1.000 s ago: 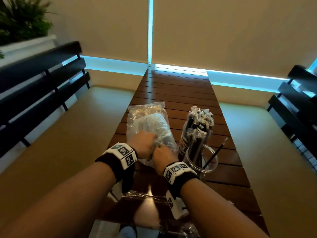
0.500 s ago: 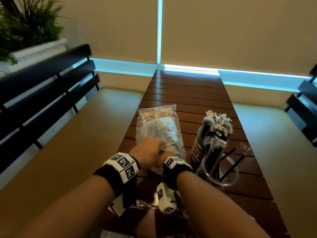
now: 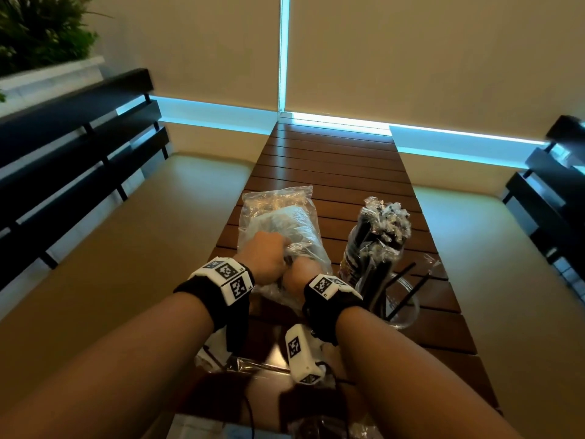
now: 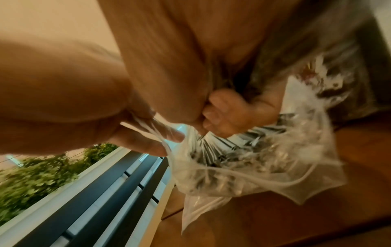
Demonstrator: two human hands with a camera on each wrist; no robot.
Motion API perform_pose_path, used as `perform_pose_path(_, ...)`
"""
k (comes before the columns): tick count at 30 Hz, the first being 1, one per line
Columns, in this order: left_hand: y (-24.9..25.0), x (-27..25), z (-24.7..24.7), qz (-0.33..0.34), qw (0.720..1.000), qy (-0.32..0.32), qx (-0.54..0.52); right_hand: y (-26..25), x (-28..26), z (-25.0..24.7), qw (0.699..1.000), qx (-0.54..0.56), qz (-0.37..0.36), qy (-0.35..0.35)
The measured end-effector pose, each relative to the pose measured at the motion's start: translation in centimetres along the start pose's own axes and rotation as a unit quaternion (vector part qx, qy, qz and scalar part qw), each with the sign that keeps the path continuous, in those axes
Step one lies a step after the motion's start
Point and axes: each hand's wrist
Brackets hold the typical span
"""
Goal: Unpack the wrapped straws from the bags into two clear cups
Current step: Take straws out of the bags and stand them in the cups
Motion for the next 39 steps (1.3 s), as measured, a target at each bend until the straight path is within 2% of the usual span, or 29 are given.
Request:
perform_pose_path(2,-0.2,0.6,-0.1,-0.018,1.000,0.008,0.016,0.5,-1.3,-0.5,0.999,-0.030,0.004,-0.010)
perform_pose_path(6,0.2,1.3,-0.3,-0.054,0.998,0.023,0.018,2.3,-5.9,-3.5,0.989,-0.124,-0.044,-0.059)
perform_pose_path(13,2.0,1.4,-0.7,-0.081,0.995,0.056,0.011,6.0,-15.0,-10.0,0.990,-0.124,-0.045,-0.047)
perform_pose_path(15,2.8,0.8,-0.5,-0.077,0.995,0.048,0.037,6.9,-16.7,-11.2,0.993,-0.098,-0.064,-0.024)
perform_pose_path(19,4.5,-0.8,-0.1,-0.091,0.995,-0.023,0.044,7.4,-17.8,-12.3,0.991,-0.022,-0.127,0.046)
perform_pose_path(21,6.2,-2.1,-1.1,-0.067,0.998,-0.007,-0.018,7.4,-17.3,-11.9,0.981,0.004,-0.157,0.112)
perform_pose_path(23,8.6,-3.9,-3.0,-0.016,0.991,0.021,-0.134,7.4,-16.8,-11.1,0.965,0.030,-0.183,0.184)
perform_pose_path(24,9.8,-4.9,-3.9,0.015,0.971,0.018,-0.238,7.3,-16.5,-10.6,0.957,0.041,-0.194,0.213)
perform_pose_path(25,11.1,-6.0,-5.0,0.051,0.928,0.006,-0.368,7.2,-16.3,-10.1,0.949,0.050,-0.204,0.236)
perform_pose_path(27,13.0,-7.7,-6.5,0.084,0.801,-0.008,-0.593,6.7,-16.2,-9.2,0.935,0.068,-0.215,0.272)
perform_pose_path(29,14.6,-8.7,-7.2,0.083,0.693,0.015,-0.716,6.1,-16.2,-8.6,0.925,0.089,-0.230,0.290)
perform_pose_path(30,15.4,-8.8,-7.2,0.071,0.653,0.042,-0.753,5.8,-16.3,-8.2,0.920,0.095,-0.240,0.295)
perform_pose_path(31,16.2,-8.9,-7.3,0.052,0.621,0.077,-0.778,5.7,-16.5,-8.0,0.915,0.101,-0.250,0.300)
perform_pose_path(32,17.1,-9.1,-7.2,0.032,0.606,0.118,-0.786,5.7,-16.6,-7.7,0.910,0.109,-0.260,0.305)
perform_pose_path(33,17.9,-9.3,-7.1,0.016,0.605,0.155,-0.781,5.8,-16.8,-7.5,0.906,0.118,-0.268,0.307)
perform_pose_path(34,18.4,-9.7,-6.9,0.007,0.620,0.185,-0.762,6.1,-16.9,-7.3,0.905,0.123,-0.270,0.306)
perform_pose_path(35,18.9,-10.2,-6.6,0.004,0.645,0.207,-0.735,6.4,-16.9,-7.0,0.907,0.122,-0.264,0.304)
perform_pose_path(37,19.8,-11.4,-6.0,0.027,0.715,0.244,-0.654,7.2,-16.7,-6.3,0.918,0.109,-0.229,0.306)
perform_pose_path(39,20.7,-12.4,-5.6,0.089,0.762,0.259,-0.588,8.1,-16.6,-5.8,0.936,0.125,-0.168,0.282)
Point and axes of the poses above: each hand's wrist, its own x-axis towards the middle knuckle, its own z-axis out of the palm, y = z × x, and after that the axes turned 3 degrees about -x, right-handed
